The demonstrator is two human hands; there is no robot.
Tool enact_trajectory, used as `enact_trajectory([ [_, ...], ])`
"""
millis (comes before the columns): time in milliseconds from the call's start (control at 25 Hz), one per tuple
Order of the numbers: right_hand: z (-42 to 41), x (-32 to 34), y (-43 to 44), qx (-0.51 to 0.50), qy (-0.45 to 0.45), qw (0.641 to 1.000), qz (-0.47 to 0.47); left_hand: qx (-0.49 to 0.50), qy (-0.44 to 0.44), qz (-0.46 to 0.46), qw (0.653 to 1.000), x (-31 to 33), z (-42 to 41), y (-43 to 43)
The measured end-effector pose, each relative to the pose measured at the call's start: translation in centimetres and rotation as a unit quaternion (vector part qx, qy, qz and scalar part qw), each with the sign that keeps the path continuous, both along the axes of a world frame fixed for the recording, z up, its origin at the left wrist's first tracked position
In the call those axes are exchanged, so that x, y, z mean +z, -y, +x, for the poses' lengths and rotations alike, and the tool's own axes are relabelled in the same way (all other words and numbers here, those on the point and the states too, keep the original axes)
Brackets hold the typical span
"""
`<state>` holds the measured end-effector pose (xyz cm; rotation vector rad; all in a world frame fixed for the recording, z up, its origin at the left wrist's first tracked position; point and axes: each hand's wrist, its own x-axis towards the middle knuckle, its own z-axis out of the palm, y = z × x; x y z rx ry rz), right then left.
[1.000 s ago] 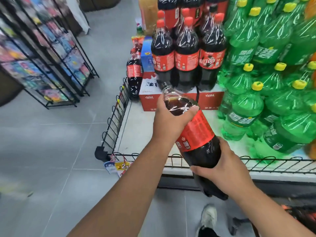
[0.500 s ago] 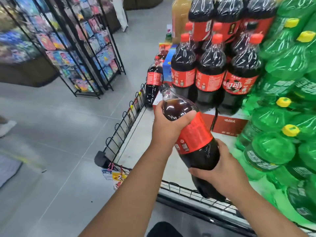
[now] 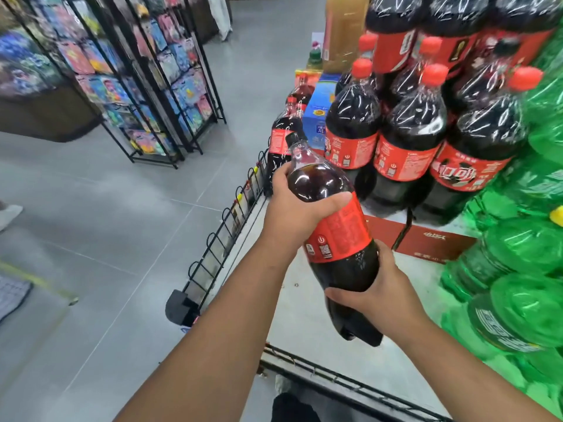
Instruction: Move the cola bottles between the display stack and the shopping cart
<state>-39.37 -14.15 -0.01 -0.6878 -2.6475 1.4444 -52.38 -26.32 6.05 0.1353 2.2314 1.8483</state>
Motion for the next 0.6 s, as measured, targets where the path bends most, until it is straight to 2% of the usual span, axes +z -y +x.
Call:
enact_trajectory([
  [360, -9.5, -1.0, 2.8, -0.029, -0.019, 0.994, -0.102, -0.034, -0.108, -0.089, 0.990, 0.4, -8.6, 0.7],
  [600, -15.1, -1.5, 4.4, -0.057, -0.050, 0.984, -0.162, -0.054, -0.171, -0.113, 0.977, 0.5, -12.6, 1.2],
])
